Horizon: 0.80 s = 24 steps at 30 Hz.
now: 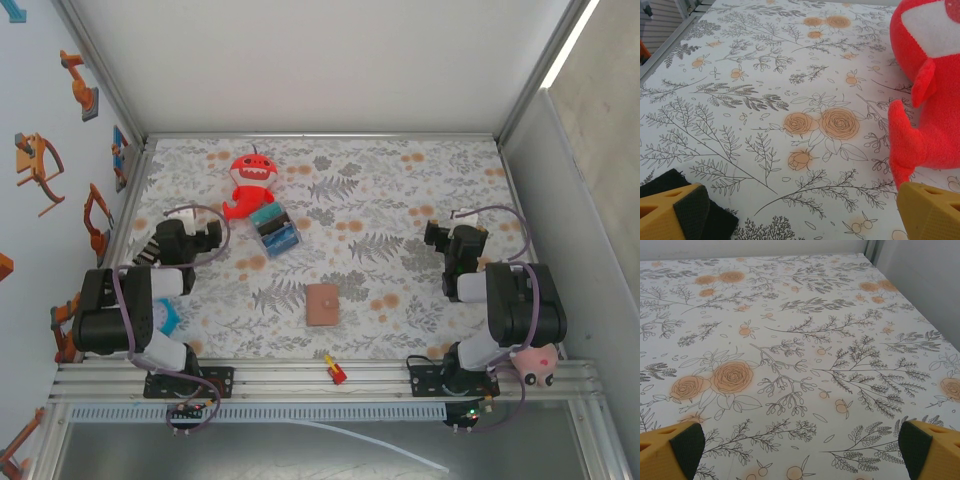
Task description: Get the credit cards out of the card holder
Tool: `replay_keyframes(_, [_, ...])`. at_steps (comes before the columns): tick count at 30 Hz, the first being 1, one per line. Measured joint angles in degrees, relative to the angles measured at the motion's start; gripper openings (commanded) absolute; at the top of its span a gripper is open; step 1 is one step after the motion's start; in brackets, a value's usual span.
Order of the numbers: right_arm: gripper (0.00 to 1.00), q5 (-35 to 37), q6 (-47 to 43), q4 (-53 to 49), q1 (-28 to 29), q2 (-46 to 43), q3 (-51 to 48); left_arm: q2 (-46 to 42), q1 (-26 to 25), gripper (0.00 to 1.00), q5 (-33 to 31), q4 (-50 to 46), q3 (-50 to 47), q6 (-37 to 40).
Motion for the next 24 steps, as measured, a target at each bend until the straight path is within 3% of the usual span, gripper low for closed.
replay_keyframes(12, [0.99, -0.7, 0.0, -6.2, 0.0, -11.4, -0.3, -16.7, -1.0, 0.97, -3.5, -12.2, 1.5, -3.0])
replay_keyframes(24, [0.99, -0.1, 4.5, -34.6, 2.7, -18.5, 11.0, -34.8, -18.9, 0.97, -14.6, -23.3, -0.2, -6.9])
